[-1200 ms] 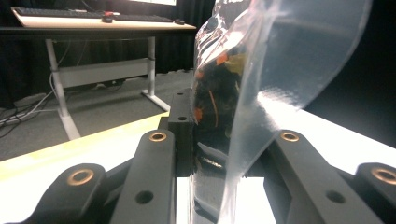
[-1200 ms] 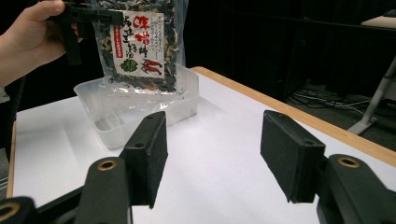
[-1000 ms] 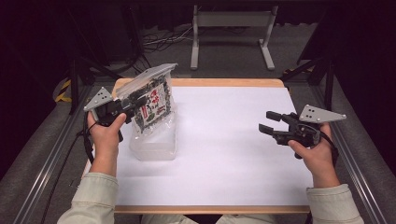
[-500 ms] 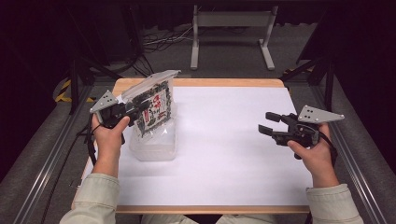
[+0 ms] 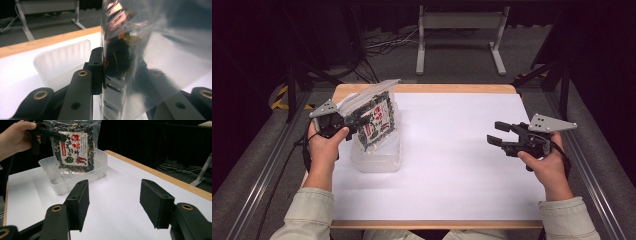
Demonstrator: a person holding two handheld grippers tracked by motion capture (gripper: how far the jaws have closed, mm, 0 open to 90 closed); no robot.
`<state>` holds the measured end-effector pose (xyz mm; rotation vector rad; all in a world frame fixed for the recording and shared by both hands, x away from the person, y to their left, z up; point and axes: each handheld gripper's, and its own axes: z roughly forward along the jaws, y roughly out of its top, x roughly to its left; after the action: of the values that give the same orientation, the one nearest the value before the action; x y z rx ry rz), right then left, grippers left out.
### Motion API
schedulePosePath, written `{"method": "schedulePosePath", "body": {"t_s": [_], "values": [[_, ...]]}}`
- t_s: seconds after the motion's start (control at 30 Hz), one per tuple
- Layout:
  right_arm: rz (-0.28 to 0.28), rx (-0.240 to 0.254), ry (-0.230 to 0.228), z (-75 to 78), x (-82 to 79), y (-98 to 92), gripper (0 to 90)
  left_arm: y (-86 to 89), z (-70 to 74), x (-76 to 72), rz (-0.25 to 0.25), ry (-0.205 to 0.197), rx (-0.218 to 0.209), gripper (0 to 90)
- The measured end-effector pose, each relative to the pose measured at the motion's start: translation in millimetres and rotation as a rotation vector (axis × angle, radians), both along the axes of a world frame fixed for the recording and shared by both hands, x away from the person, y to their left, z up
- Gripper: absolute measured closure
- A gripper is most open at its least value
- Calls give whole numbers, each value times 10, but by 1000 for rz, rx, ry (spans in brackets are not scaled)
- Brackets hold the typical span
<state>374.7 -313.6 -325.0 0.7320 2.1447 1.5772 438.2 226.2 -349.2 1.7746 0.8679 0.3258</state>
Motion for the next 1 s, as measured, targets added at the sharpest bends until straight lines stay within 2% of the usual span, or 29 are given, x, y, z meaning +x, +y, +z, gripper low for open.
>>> {"method": "schedulePosePath", "body": {"t_s": [0.1, 0.2, 0.43, 0.67, 0.7, 0.73, 0.77, 0.8, 0.87, 0.93, 1.0], "values": [[0, -1, 3, -8, 0, 7, 416, -24, 16, 7, 2, -3, 26, 713], [2, -2, 3, -13, 1, 11, 416, -35, 9, 19, 11, -8, 29, 718], [7, -8, 9, -36, 5, 31, 416, 29, -21, 66, 21, 17, -9, 718], [1, -11, 12, -40, 10, 23, 416, -12, 0, 41, 18, -4, 10, 709], [2, -9, 12, -39, 9, 21, 416, -19, 2, 42, 22, -6, 24, 678], [3, -8, 11, -38, 8, 19, 415, -35, 3, 38, 45, -14, 34, 607], [2, -7, 10, -36, 6, 15, 415, -44, 8, 35, 64, -17, 34, 487], [1, -6, 9, -34, 3, 11, 414, -48, 19, 25, 77, -18, 10, 417], [-2, -5, 8, -33, -1, -4, 412, -41, 44, 4, 95, -31, -9, 293], [-6, 0, 8, -35, -2, -19, 406, -31, 68, -13, 125, -55, 13, 158], [-13, 1, 8, -37, -5, -32, 399, -7, 87, -48, 143, -81, 34, 94]]}}
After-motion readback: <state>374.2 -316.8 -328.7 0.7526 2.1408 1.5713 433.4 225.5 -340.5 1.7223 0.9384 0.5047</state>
